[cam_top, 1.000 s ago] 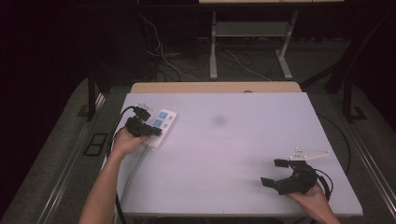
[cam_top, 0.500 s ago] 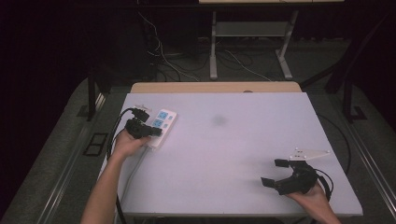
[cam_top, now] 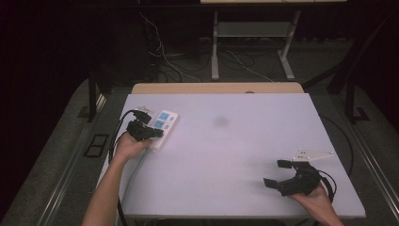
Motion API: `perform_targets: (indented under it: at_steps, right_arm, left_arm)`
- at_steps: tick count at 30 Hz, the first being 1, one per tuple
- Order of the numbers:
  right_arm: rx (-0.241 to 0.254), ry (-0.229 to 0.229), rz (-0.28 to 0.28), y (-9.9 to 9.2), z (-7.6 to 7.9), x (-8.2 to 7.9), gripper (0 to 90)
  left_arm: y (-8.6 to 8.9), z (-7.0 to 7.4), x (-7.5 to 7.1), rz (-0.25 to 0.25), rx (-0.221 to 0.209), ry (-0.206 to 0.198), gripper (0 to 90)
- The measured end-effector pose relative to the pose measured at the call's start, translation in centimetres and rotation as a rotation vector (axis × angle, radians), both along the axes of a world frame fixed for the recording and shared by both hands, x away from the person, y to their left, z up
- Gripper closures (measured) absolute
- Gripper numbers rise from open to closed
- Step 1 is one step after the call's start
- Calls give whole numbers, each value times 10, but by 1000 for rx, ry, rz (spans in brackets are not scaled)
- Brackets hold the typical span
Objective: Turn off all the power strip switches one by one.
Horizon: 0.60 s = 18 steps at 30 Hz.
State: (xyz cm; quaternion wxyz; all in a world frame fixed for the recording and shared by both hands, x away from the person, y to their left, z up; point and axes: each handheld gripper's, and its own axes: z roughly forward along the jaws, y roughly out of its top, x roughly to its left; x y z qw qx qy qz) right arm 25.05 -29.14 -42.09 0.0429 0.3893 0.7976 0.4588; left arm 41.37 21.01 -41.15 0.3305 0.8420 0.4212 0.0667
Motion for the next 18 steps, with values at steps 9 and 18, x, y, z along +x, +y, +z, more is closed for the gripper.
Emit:
perform_targets:
  at_steps: [9,18]
  right_arm:
    - [8,-4,-3,-2,1,0,5]
    - [20,-8,-13,-4,1,1,5]
  left_arm:
    - [-3,1,0,-7,24,-9,898]
    - [-4,14,1,-16,19,-48,898]
